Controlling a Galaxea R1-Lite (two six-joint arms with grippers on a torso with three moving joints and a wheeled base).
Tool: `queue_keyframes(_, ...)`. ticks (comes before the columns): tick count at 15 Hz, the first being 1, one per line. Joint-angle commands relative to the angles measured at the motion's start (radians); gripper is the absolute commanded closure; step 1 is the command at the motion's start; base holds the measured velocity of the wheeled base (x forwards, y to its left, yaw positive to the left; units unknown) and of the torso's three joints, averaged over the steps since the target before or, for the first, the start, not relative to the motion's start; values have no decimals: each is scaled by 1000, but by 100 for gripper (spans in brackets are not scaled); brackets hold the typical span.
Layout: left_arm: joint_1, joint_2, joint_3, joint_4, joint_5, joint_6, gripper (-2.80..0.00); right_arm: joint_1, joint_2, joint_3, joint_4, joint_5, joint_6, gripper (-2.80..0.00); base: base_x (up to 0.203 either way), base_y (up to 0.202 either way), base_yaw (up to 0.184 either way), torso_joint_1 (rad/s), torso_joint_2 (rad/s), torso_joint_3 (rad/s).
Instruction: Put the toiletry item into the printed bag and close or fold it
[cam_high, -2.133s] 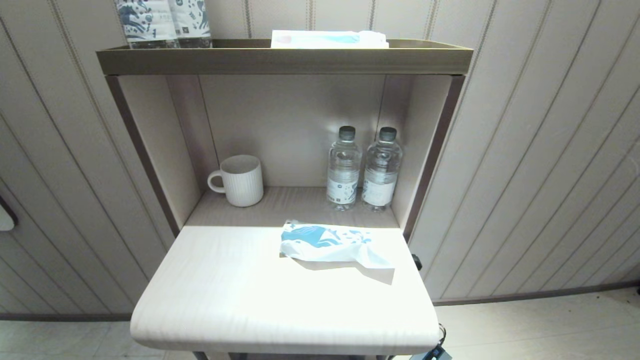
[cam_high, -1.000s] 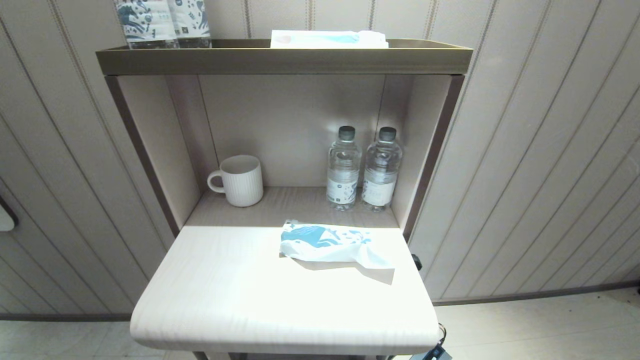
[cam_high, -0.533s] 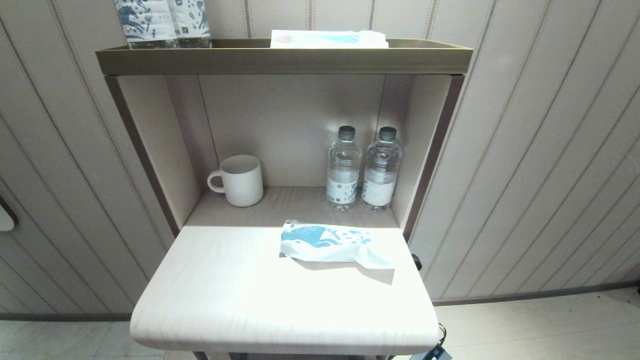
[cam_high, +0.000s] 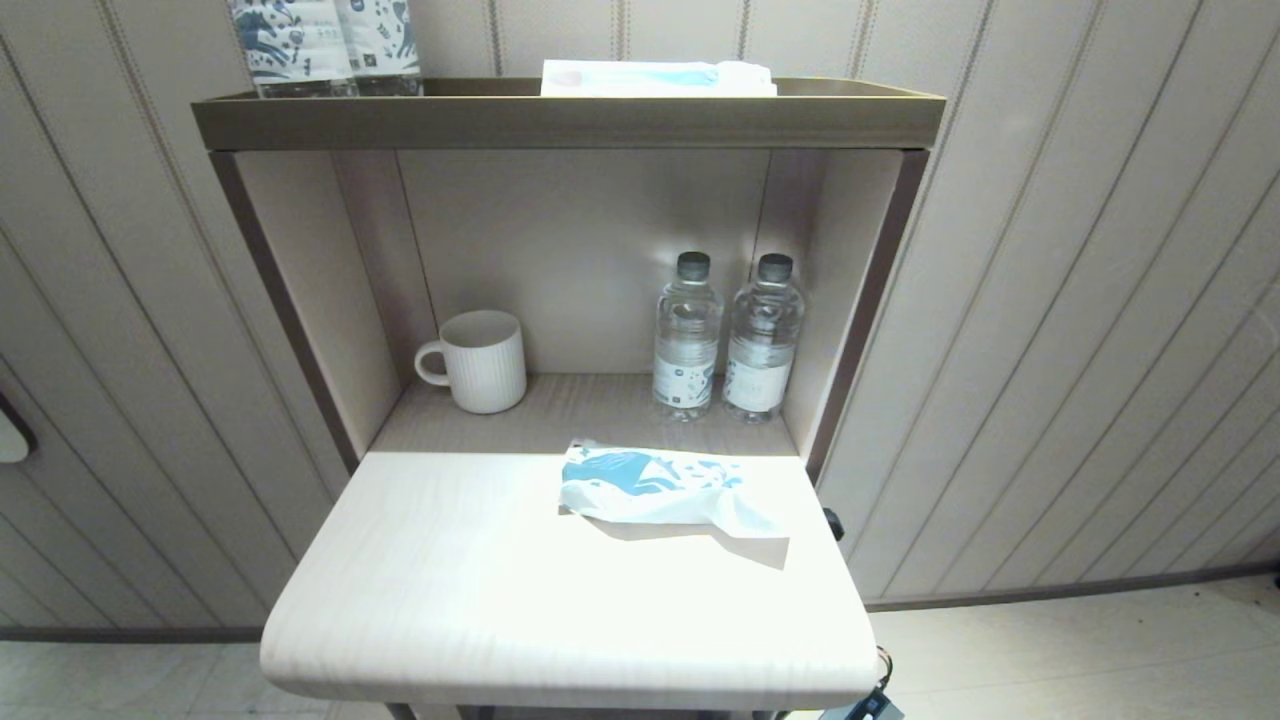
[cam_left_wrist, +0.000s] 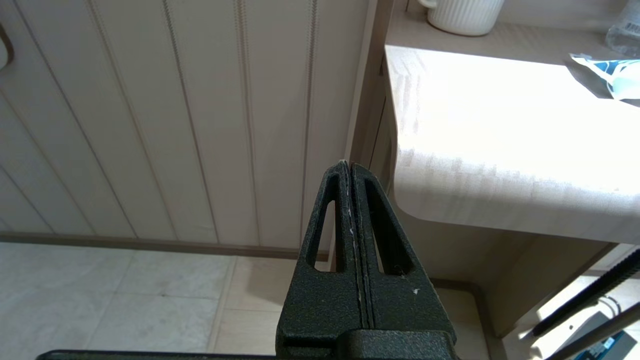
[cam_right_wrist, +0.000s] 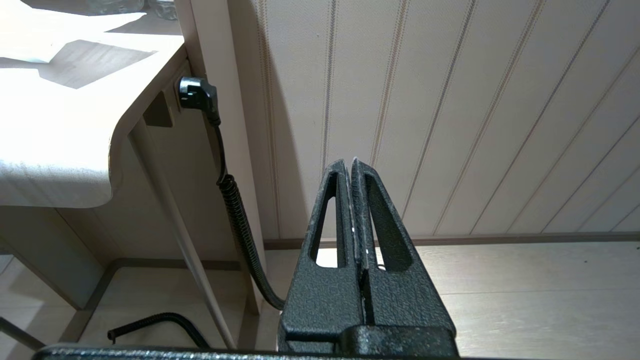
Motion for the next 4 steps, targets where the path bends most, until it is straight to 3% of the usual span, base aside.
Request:
queue_keyframes(1,0,2,0,-1,1,-1,0,0,2,0,0,-1,0,0,0,0,0,0,0,0)
queue_keyframes(4,0,2,0,-1,-1,0,0,0,2,0,0,1,-2,0,0,0,0,0,0,0)
